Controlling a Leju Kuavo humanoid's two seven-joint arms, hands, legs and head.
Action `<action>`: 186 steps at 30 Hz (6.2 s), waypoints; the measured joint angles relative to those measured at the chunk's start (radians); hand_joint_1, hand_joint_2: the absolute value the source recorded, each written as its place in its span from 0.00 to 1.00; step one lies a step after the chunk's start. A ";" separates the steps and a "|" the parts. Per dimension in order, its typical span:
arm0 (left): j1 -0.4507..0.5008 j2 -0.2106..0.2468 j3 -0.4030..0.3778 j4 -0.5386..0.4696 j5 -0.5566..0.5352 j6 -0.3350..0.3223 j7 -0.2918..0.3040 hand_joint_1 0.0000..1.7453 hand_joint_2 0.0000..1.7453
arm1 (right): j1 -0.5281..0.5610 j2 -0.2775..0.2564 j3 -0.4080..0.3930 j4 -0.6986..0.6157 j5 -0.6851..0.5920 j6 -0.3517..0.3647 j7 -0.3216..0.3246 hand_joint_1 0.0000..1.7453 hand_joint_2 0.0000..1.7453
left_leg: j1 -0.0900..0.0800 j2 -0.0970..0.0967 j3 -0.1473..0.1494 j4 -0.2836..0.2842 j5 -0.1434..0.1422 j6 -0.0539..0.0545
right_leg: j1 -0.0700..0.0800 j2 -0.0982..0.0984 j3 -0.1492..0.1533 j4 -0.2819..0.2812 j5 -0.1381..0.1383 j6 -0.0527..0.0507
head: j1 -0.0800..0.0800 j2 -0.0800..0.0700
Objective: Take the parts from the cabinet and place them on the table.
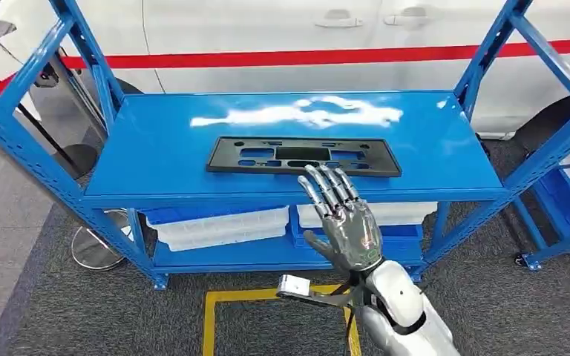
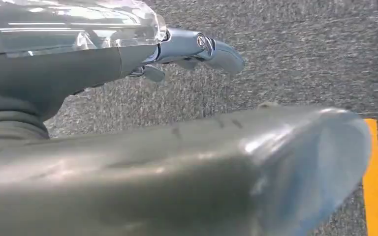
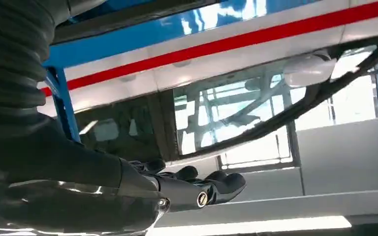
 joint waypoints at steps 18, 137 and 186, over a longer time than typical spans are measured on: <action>-0.011 -0.016 0.045 0.000 0.019 0.011 0.047 0.00 0.00 | -0.265 0.202 0.063 0.505 0.040 0.044 0.100 0.00 1.00 | 0.014 0.006 -0.030 0.036 0.020 -0.062 | 0.001 0.002 0.130 -0.270 0.100 -0.043 | 0.000 0.000; -0.004 -0.072 0.258 -0.015 -0.066 0.026 0.090 0.00 0.00 | -0.288 0.293 -0.193 0.187 -0.684 0.459 0.054 1.00 1.00 | 0.012 0.011 -0.128 0.295 -0.129 -0.069 | 0.006 0.003 0.114 -0.279 0.123 -0.058 | 0.000 0.000; -0.007 -0.047 0.269 -0.013 -0.218 -0.034 0.095 0.00 1.00 | 0.590 -0.002 -0.632 -0.662 -1.349 0.566 -0.437 1.00 1.00 | -0.002 0.096 0.011 0.002 -0.010 -0.009 | -0.032 -0.045 0.146 -0.184 0.082 0.042 | 0.000 0.000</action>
